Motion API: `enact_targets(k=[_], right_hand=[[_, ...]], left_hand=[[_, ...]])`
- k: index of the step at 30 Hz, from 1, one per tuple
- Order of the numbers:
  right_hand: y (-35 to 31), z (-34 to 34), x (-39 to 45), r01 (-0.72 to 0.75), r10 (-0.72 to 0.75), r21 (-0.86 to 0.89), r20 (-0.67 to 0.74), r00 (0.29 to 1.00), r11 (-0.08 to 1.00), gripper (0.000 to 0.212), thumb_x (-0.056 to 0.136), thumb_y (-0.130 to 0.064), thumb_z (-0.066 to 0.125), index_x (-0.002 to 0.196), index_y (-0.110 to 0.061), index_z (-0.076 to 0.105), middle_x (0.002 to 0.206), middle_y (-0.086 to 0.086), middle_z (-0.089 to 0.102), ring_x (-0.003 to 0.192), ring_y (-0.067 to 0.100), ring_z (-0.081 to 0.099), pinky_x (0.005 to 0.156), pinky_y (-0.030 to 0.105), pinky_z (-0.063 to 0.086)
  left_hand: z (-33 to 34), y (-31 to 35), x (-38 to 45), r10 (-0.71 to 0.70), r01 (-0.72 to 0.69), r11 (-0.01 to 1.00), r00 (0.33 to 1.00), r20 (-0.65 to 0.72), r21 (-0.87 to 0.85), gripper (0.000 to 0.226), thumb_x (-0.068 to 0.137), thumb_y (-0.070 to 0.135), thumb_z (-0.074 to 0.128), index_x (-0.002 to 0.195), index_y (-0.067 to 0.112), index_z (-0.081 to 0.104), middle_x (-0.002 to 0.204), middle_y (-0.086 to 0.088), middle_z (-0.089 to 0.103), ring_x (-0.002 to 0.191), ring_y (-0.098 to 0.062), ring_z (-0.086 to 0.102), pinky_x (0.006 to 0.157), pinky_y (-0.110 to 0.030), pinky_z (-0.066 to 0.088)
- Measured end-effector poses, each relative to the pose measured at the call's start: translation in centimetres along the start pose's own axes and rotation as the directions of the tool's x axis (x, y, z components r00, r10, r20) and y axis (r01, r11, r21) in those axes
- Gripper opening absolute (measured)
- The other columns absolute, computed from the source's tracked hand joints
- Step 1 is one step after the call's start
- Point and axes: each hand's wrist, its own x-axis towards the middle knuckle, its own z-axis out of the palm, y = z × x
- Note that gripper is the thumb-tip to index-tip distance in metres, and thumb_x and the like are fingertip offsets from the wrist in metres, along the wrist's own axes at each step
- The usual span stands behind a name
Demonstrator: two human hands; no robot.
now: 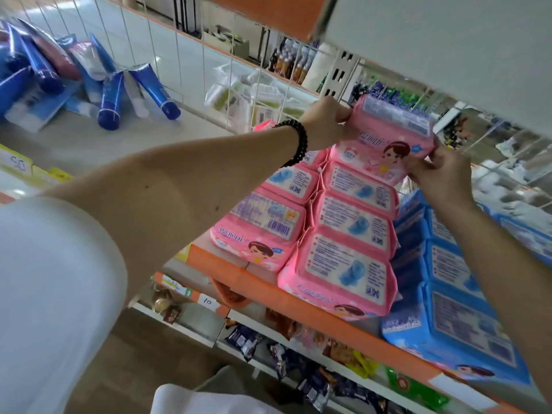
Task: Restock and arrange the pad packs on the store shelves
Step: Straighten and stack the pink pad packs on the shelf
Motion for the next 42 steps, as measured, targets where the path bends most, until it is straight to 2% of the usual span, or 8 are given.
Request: enact_targets(k=[6, 10, 12, 15, 18, 22, 25, 42], right_hand=[[-0.7, 0.0, -0.3, -0.042, 0.042, -0.009, 0.037, 0.998, 0.999, 0.010, 0.093, -0.019, 0.068, 0.098, -0.011, 0.065, 0.102, 0.005, 0.069, 0.101, 0.026, 0.069, 0.095, 0.046, 0.056], [-1.4, -0.6, -1.4, -0.026, 0.033, -0.084, 0.072, 0.997, 0.996, 0.029, 0.087, -0.041, 0.071, 0.104, -0.020, 0.059, 0.125, 0.006, 0.067, 0.116, 0.025, 0.063, 0.101, 0.049, 0.050], [-2.2, -1.1, -2.9, -0.061, 0.064, -0.075, 0.050, 0.997, 0.995, 0.032, 0.088, -0.048, 0.069, 0.101, -0.021, 0.059, 0.128, 0.014, 0.063, 0.119, 0.032, 0.059, 0.102, 0.047, 0.047], [-2.5, -1.7, -5.0, 0.043, -0.044, -0.082, -0.007, 0.999, 0.996, 0.023, 0.095, -0.035, 0.065, 0.097, -0.012, 0.059, 0.121, 0.015, 0.062, 0.115, 0.027, 0.057, 0.088, 0.028, 0.044], [-2.4, -2.6, -6.9, 0.287, -0.289, -0.168, 0.010, 0.957, 0.943, 0.055, 0.094, -0.034, 0.067, 0.136, -0.003, 0.050, 0.132, 0.004, 0.048, 0.125, 0.008, 0.039, 0.098, -0.001, 0.021], [-1.0, -4.1, -9.3, 0.382, -0.344, -0.289, 0.174, 0.923, 0.878, 0.087, 0.092, -0.057, 0.057, 0.159, -0.019, 0.015, 0.165, 0.016, 0.010, 0.152, 0.033, 0.007, 0.121, 0.043, 0.008], [0.2, -6.6, -12.0, 0.459, -0.400, -0.337, 0.232, 0.886, 0.822, 0.089, 0.088, -0.073, 0.042, 0.159, -0.031, 0.008, 0.167, 0.013, 0.000, 0.153, 0.035, -0.002, 0.122, 0.056, 0.008], [6.7, -23.3, -23.6, 0.627, -0.579, -0.319, 0.241, 0.779, 0.711, 0.085, 0.088, -0.077, 0.028, 0.158, -0.031, 0.017, 0.167, -0.005, -0.007, 0.155, 0.025, -0.006, 0.123, 0.056, 0.008]], left_hand=[[0.3, -0.1, -0.4, 0.004, -0.004, 1.000, 1.000, -0.014, 0.004, 0.023, 0.096, 0.020, 0.065, 0.115, 0.010, 0.070, 0.083, 0.010, 0.065, 0.046, 0.012, 0.052, 0.049, -0.004, 0.042], [0.3, 0.7, -1.8, -0.001, 0.003, 0.999, 1.000, -0.031, 0.054, 0.026, 0.094, 0.023, 0.068, 0.116, 0.010, 0.067, 0.111, 0.001, 0.069, 0.083, -0.001, 0.065, 0.056, -0.002, 0.046], [0.6, 1.6, -3.5, 0.004, 0.005, 0.994, 0.997, -0.082, 0.106, 0.038, 0.095, 0.029, 0.068, 0.124, 0.007, 0.061, 0.104, 0.000, 0.068, 0.071, 0.006, 0.061, 0.054, -0.003, 0.047], [0.7, 2.7, -6.3, 0.138, -0.081, 0.961, 0.969, -0.205, 0.264, 0.051, 0.097, 0.034, 0.062, 0.138, 0.005, 0.052, 0.117, -0.007, 0.067, 0.085, -0.007, 0.061, 0.084, -0.023, 0.056], [1.2, 3.8, -9.0, 0.212, -0.115, 0.864, 0.966, -0.147, 0.490, 0.062, 0.099, 0.045, 0.055, 0.146, 0.008, 0.043, 0.145, -0.011, 0.051, 0.126, -0.024, 0.052, 0.103, -0.033, 0.044], [2.8, 5.1, -13.0, 0.246, -0.146, 0.762, 0.967, -0.073, 0.631, 0.078, 0.092, 0.064, 0.044, 0.156, 0.025, 0.022, 0.163, -0.004, 0.025, 0.150, -0.031, 0.022, 0.116, -0.057, 0.033], [4.7, 6.6, -16.5, 0.245, -0.133, 0.708, 0.968, -0.063, 0.694, 0.080, 0.089, 0.069, 0.041, 0.156, 0.031, 0.018, 0.167, -0.002, 0.016, 0.153, -0.033, 0.013, 0.116, -0.062, 0.029], [17.1, 21.1, -29.4, 0.479, -0.259, 0.562, 0.876, -0.055, 0.785, 0.073, 0.092, 0.064, 0.052, 0.154, 0.033, 0.028, 0.164, -0.001, 0.024, 0.151, -0.036, 0.021, 0.114, -0.060, 0.032]])
